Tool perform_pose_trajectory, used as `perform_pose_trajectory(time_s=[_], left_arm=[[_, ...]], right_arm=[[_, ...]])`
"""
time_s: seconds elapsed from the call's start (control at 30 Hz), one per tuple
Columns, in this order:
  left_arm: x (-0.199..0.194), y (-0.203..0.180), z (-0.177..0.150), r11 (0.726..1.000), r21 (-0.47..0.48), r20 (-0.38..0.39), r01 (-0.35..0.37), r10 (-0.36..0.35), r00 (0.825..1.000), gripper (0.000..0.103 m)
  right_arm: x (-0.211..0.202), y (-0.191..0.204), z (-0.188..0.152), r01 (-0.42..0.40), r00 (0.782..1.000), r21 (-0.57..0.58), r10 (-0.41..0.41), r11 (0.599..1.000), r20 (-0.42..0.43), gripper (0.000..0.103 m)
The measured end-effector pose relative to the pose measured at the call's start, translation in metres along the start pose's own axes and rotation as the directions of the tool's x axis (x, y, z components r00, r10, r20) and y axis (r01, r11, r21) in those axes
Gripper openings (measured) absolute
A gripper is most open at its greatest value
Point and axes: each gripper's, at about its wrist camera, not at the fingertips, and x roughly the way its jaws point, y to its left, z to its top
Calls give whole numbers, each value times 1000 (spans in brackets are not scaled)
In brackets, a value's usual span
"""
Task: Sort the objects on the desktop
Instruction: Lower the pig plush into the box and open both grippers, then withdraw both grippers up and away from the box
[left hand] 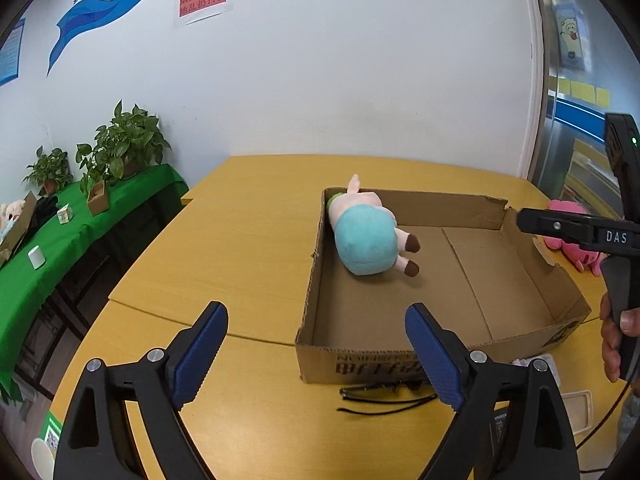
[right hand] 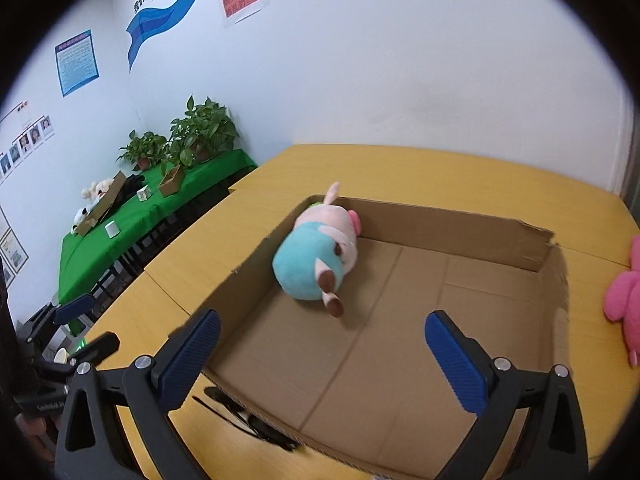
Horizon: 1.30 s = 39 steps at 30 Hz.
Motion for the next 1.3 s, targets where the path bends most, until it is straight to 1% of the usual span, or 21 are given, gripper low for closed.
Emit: perform_pose_trajectory(time_s=[0.17, 0.27, 0.47, 0.6, 0.73, 0.87, 1.0, 1.1, 1.17, 1.2, 1.23, 1.3], left_arm=[[-10, -9, -4, 1000, 25, 16, 11, -12, 1000, 93], [-12, -14, -2, 999, 45, 20, 29, -30, 999, 93], [-7, -18, 3, 995, 41, 24, 86, -87, 996, 93], [-3, -23, 0, 993, 45, 18, 114, -114, 993, 93], [4, -26, -2, 990, 37, 5, 133, -133, 991, 93], [12, -29, -3, 988, 34, -6, 149, -149, 989, 93], [19, -35, -3, 985, 35, -20, 168, -167, 986, 93], [23, -38, -2, 982, 37, -26, 187, -187, 982, 93], [26, -41, 0, 979, 35, -27, 199, -199, 980, 93], [27, -42, 1, 978, 34, -28, 205, -204, 979, 93], [29, -44, 2, 977, 34, -28, 209, -209, 978, 93], [32, -46, 2, 977, 34, -31, 212, -211, 977, 93]], right_arm=[[-17, -27, -22, 40, 999, 78, -38, 996, -17, 102], [-29, -38, -34, 62, 998, 110, -62, 992, -8, 102], [-54, -48, -57, 132, 991, 113, -133, 985, 3, 102], [-62, -52, -72, 167, 986, 108, -166, 980, -18, 102], [-65, -57, -86, 185, 983, 125, -181, 975, -41, 102], [-72, -62, -96, 205, 979, 136, -201, 969, -45, 102], [-81, -65, -104, 214, 977, 142, -212, 966, -31, 101], [-88, -63, -109, 223, 975, 122, -224, 967, -8, 101], [-91, -60, -110, 239, 971, 103, -240, 965, -1, 95], [-92, -60, -110, 241, 970, 98, -242, 966, 3, 86], [-93, -59, -111, 244, 969, 94, -246, 965, 4, 76], [-94, -60, -111, 251, 968, 91, -252, 964, 2, 63]])
